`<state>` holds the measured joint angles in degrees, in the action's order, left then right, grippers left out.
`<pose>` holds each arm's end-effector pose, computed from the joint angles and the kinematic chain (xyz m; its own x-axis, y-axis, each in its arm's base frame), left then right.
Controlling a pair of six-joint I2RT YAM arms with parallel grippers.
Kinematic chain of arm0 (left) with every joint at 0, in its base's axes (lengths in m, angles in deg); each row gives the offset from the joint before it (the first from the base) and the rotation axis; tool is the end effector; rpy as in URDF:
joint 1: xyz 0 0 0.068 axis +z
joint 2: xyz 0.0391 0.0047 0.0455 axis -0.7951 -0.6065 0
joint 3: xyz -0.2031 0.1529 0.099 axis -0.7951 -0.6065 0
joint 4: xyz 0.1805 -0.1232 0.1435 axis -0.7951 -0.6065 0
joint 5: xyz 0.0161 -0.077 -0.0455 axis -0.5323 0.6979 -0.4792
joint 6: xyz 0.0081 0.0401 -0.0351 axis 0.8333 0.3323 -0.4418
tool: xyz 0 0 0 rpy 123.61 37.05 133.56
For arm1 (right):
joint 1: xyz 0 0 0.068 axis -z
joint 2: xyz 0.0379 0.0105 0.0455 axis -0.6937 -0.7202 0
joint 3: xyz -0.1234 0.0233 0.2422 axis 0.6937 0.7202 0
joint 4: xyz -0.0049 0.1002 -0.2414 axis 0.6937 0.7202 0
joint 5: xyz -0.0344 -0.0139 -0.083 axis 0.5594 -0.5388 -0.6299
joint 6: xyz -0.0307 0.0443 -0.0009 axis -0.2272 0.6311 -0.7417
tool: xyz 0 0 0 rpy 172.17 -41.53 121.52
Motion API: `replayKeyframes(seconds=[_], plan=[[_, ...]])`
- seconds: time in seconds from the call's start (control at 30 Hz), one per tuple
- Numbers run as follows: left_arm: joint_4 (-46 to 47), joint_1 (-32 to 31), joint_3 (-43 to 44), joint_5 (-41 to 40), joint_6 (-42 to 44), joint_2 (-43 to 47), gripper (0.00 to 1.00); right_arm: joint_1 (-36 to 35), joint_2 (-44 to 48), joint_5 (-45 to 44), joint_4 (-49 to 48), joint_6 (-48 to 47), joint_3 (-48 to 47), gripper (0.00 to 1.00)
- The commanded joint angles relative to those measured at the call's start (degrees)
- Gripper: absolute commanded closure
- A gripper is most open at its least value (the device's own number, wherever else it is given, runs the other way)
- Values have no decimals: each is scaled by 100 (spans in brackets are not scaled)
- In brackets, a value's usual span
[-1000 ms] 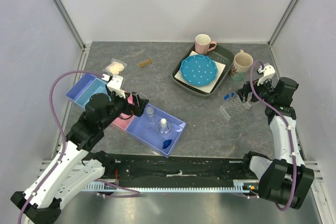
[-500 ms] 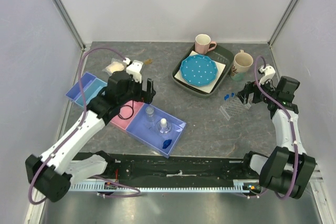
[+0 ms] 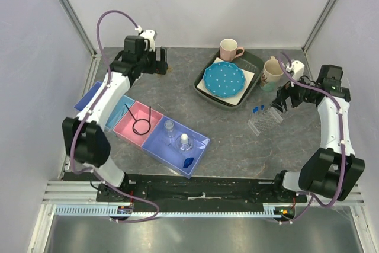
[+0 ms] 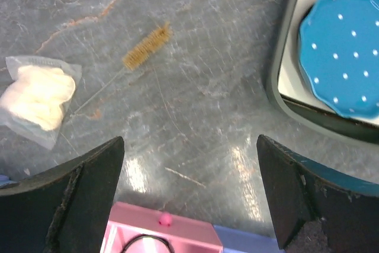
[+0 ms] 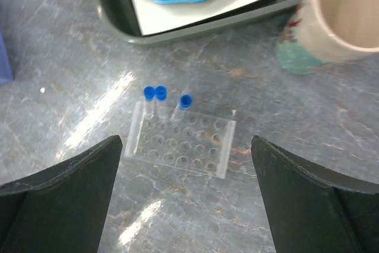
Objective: Organize the chemistry lab equipment
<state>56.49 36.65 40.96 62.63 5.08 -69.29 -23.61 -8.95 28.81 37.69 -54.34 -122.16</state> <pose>0.3536 -0.1032 0.3454 -0.5511 0.0708 -0.8314 0.2702 0.9579 -0.0975 0.2558 -0.0674 0.3178 -0.4421 -0.3406 -0.8298 -0.6316 0.7750 0.0185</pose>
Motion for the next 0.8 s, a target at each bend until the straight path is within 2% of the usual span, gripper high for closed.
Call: replayKeyframes(seconds=[0.0, 0.17, 0.33, 0.5, 0.67, 0.77], plan=[[-389, 80, 872, 68, 305, -720, 1, -308, -166, 68, 722, -1053, -53, 2], [-1013, 107, 1962, -136, 806, -2038, 3, -1046, -561, -249, 230, -1081, 71, 2], [-1515, 98, 3444, -443, 1158, -3355, 11, -1161, -1341, 23, -16, -861, -412, 2], [-1603, 98, 4562, -662, 1763, -4366, 19, -1240, -2317, 278, -113, -633, -1175, 2], [-1595, 203, 4881, -619, 2003, -4808, 28, -1346, -2785, 357, -218, -440, -1608, 2], [-1586, 300, 4934, -312, 2064, -5037, 32, -1425, -3013, 436, -297, -220, -1827, 2]])
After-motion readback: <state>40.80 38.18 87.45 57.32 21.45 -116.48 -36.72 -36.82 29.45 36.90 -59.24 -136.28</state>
